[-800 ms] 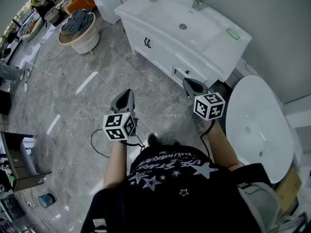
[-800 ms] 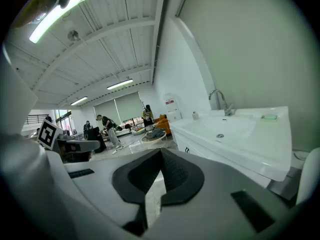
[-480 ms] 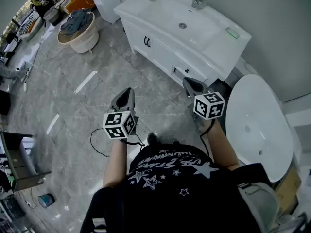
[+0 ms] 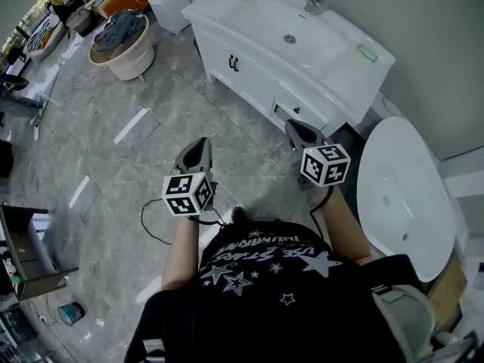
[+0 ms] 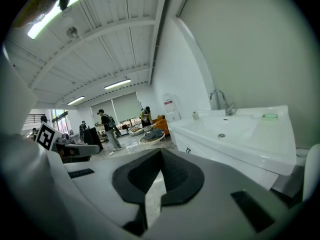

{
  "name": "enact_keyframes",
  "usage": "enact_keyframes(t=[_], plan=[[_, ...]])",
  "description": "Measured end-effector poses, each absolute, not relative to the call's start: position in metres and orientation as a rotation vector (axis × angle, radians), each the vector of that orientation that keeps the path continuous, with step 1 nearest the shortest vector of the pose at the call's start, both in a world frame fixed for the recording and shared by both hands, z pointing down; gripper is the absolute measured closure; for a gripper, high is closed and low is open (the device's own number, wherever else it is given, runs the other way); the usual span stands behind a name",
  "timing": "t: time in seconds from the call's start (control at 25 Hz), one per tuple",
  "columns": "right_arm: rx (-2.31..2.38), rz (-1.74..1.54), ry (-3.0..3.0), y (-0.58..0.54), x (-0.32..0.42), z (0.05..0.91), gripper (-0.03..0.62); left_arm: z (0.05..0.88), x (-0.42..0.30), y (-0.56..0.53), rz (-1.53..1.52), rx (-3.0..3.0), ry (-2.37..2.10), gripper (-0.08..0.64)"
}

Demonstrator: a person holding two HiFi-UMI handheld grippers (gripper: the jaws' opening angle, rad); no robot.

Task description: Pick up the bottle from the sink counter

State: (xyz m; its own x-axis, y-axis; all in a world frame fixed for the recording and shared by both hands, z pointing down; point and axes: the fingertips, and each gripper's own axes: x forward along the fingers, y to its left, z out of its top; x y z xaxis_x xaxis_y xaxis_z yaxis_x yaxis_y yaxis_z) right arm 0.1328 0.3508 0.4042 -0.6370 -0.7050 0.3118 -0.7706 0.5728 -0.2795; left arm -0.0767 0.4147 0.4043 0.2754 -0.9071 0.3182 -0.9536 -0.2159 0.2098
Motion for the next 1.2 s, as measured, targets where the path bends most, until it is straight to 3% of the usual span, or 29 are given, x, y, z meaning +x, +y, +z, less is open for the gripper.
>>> enact_keyframes(t=[0.72,1.2], plan=[[1.251,0.585,-2.583,0.309,0.043,0.422,0.586,0.431,-0.176,0.381,0.147,2.124,-1.662,0.551],[1.219,0.634,-2.607,0.162,0.018,0.447,0.586,0.444,-0.204,0.251,0.183,2.082,-1.704,0.551]])
